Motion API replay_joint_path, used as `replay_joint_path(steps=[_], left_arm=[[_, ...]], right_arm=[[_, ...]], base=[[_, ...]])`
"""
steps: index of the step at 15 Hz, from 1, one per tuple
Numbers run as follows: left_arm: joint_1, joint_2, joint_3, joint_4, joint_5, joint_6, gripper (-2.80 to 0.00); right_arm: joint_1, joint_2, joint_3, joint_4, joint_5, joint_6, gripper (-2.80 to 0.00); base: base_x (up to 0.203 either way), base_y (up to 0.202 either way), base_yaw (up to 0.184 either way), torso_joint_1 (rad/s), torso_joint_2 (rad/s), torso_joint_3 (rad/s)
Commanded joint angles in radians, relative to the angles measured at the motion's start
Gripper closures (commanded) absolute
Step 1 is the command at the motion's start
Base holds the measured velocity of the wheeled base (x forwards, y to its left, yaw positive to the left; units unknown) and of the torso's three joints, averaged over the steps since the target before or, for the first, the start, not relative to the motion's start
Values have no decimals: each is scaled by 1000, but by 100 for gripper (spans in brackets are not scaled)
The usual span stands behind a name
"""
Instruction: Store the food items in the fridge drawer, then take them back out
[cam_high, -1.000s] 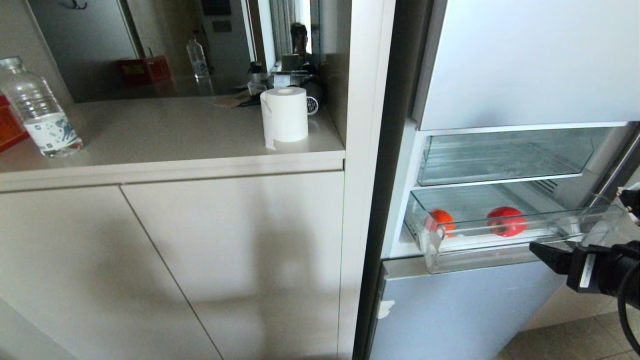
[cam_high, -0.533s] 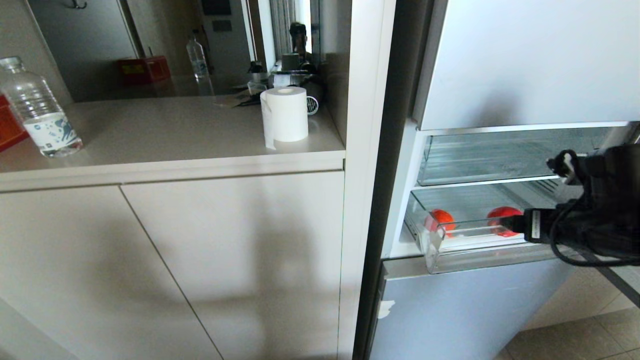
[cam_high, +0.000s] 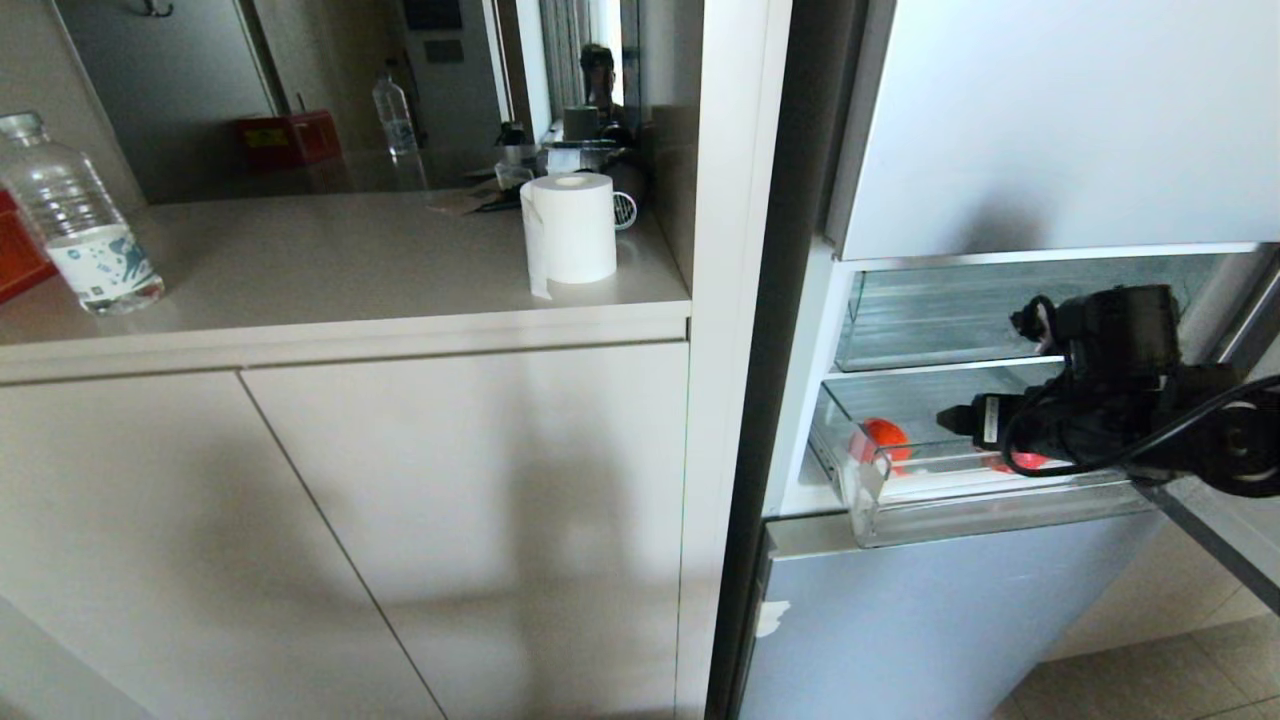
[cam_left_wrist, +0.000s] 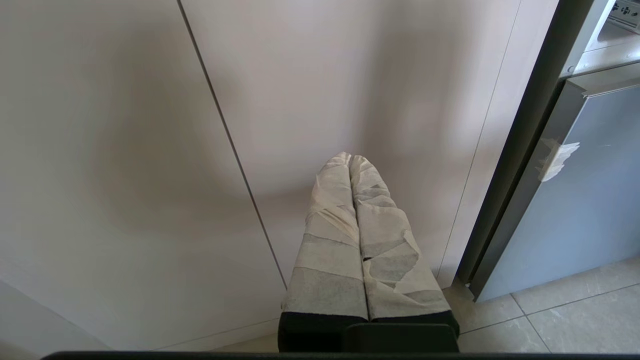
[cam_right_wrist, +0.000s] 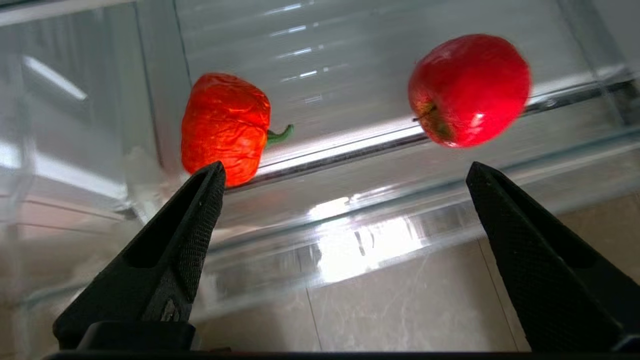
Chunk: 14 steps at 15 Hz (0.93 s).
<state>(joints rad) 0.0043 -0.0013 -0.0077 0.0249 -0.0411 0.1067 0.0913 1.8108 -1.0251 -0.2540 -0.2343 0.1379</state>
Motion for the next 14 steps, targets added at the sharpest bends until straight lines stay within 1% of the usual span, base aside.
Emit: replay_joint_path(steps=[1,4,5,7,11,12,14], left_arm=[[0,1,0,0,0,1,0],[0,1,0,0,0,1,0],[0,1,0,0,0,1,0],[0,1,0,0,0,1,0],[0,1,0,0,0,1,0],[0,1,0,0,0,1,0],[0,1,0,0,0,1,0]], right_arm=[[-12,72,-16,-7,6,0,-280],[-31,67,-15,5,21,-4,-280],[-38,57,-15,35,20,-4,-280],[-49,15,-18,143,19,-4,-280],[-82,-140,4,313,21,-4,-280],[-85,-180,21,344,23,-5,-280],[-88,-209,34,358,27,-6,-280]], base=[[0,0,0,0,0,0],[0,0,0,0,0,0],[0,0,0,0,0,0],[0,0,0,0,0,0],[0,0,0,0,0,0],[0,0,0,0,0,0],[0,0,0,0,0,0]])
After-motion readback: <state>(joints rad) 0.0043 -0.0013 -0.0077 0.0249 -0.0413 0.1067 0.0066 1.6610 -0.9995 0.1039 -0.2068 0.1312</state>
